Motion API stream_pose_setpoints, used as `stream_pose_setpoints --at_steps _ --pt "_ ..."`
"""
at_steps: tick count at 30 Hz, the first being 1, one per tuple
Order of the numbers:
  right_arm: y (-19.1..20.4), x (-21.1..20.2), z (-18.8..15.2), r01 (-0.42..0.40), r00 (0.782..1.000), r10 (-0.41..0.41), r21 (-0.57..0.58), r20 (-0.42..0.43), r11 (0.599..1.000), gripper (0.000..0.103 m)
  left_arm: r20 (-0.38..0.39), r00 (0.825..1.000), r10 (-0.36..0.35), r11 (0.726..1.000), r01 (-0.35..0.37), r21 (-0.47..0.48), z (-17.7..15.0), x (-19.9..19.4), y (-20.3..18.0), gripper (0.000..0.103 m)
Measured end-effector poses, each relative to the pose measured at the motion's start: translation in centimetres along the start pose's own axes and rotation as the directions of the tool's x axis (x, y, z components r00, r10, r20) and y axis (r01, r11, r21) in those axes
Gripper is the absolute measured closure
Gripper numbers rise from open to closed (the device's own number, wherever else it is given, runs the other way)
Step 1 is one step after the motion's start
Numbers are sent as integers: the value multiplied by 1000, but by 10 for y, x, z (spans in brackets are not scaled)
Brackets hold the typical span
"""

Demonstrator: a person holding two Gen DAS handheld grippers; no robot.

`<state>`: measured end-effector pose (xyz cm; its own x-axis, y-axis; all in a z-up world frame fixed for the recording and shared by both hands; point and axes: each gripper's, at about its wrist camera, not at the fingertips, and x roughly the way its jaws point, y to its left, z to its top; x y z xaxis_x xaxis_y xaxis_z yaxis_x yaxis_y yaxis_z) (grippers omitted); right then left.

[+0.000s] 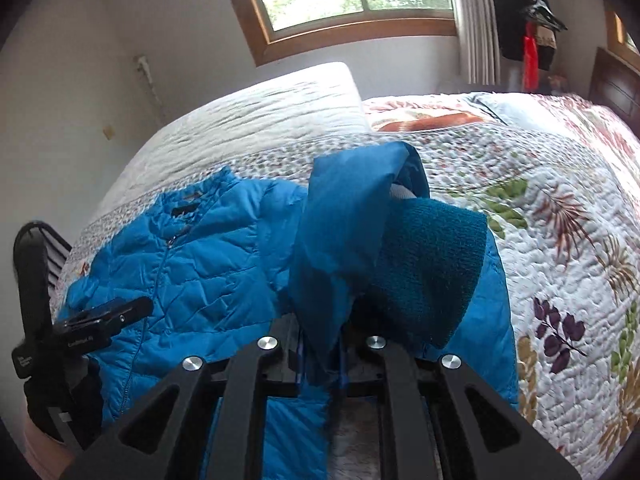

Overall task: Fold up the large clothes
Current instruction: 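Carry the grasped sleeve across the jacket body toward the left tool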

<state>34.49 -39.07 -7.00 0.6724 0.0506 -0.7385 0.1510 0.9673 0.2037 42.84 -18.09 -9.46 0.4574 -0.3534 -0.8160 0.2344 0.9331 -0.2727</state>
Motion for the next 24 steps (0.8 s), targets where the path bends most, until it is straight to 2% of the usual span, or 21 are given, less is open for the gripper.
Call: stream_pose_setpoints --at_steps 3,4,5,7,10,12,14,17,19,21,24 --pt "21 24 -4 18 998 -23 -76 -56 997 90 -1 1000 -12 1000 12 -14 1 2 5 4" --pt "26 27 -8 4 998 -11 -95 -67 995 85 0 1000 -15 1000 15 -16 2 3 5 4" --pt "30 29 -9 -21 997 13 -111 -74 994 77 2 1000 -17 1000 17 -18 1 2 6 4" --pt "33 24 -13 -114 992 107 -114 -72 987 68 9 1000 -25 999 25 -20 2 1 7 4" --pt "30 7 -13 -214 976 209 -103 -60 971 67 12 999 -49 998 49 -27 3 -1 6 4" --pt "23 -5 -11 -220 975 217 -92 -38 971 67 6 997 -78 996 78 -37 3 0 5 4" --pt "15 -13 -8 -200 980 199 -68 -19 977 67 -17 993 -119 992 118 -51 2 3 2 4" --pt "-4 -15 -4 -81 997 81 -14 -10 997 67 -43 986 -161 985 158 -64 -2 8 -5 4" --pt "-19 -10 -1 -33 999 34 35 -23 999 67 -58 983 -172 984 169 -58 -3 13 -14 4" --pt "-33 -6 1 3 999 0 84 -33 996 67 -72 980 -188 982 185 -50 -3 21 -26 4" --pt "-50 -2 2 14 999 -6 143 -51 990 67 -103 967 -234 972 230 -56 -3 36 -41 4"
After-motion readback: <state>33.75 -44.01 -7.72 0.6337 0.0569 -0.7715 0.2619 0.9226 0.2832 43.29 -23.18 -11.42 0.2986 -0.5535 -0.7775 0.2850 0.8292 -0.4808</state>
